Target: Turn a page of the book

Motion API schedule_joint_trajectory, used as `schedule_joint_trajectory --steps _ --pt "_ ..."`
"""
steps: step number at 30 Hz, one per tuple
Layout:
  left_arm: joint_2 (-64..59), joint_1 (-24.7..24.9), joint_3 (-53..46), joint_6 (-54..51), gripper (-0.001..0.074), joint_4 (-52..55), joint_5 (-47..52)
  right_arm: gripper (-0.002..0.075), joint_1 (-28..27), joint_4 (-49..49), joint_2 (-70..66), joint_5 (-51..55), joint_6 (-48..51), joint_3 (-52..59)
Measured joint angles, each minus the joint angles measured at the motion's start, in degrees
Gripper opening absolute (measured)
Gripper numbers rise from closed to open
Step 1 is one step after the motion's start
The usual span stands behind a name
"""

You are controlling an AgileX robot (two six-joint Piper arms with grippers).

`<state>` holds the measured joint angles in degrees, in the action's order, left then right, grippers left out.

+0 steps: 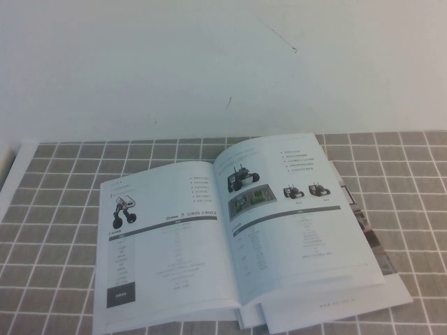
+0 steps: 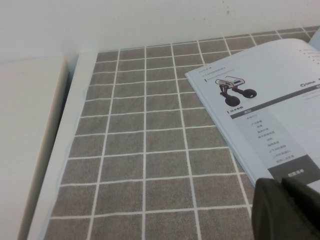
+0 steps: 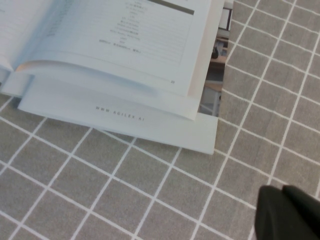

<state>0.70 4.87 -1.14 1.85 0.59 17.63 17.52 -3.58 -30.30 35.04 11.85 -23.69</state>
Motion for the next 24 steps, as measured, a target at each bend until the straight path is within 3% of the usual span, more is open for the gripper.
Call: schedule_joint_trajectory --steps 24 --pt "0.0 0.0 0.1 2.07 -0.0004 0.0 0.51 -0.0002 0.0 -0.13 0.12 0.0 0.0 0.0"
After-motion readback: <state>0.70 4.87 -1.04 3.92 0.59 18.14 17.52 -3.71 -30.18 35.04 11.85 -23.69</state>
